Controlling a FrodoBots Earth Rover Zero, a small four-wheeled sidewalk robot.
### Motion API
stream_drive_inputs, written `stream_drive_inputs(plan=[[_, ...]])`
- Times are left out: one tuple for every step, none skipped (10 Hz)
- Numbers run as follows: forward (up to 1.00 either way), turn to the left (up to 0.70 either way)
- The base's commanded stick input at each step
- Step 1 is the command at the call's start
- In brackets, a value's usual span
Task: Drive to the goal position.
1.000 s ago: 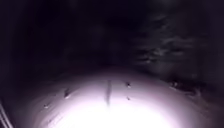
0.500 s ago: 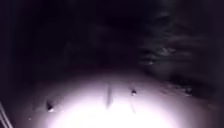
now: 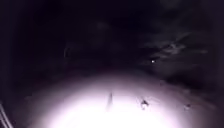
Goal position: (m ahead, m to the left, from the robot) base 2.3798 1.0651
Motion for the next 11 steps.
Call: stream_drive_inputs(plan=[[1.0, 0.0], [1.0, 0.0], [1.0, 0.0], [1.0, 0.0], [1.0, 0.0], [1.0, 0.0], [1.0, 0.0], [1.0, 0.0], [1.0, 0.0], [1.0, 0.0], [1.0, 0.0]])
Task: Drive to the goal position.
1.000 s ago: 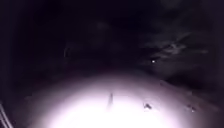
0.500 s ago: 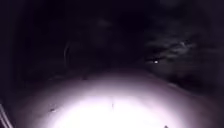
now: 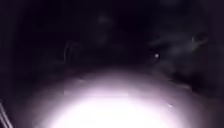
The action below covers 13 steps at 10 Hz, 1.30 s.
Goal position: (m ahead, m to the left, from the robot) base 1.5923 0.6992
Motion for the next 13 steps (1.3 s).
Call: stream_drive_inputs(plan=[[1.0, 0.0], [1.0, 0.0], [1.0, 0.0], [1.0, 0.0], [1.0, 0.0], [1.0, 0.0], [1.0, 0.0], [1.0, 0.0], [1.0, 0.0], [1.0, 0.0], [1.0, 0.0], [1.0, 0.0], [1.0, 0.0]])
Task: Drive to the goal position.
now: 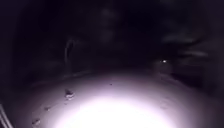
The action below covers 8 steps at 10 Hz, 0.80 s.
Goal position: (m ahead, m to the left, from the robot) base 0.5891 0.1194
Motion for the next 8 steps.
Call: stream_drive_inputs(plan=[[1.0, 0.0], [1.0, 0.0], [1.0, 0.0], [1.0, -0.24], [1.0, -0.27], [1.0, -0.27], [1.0, -0.27], [1.0, -0.27]])
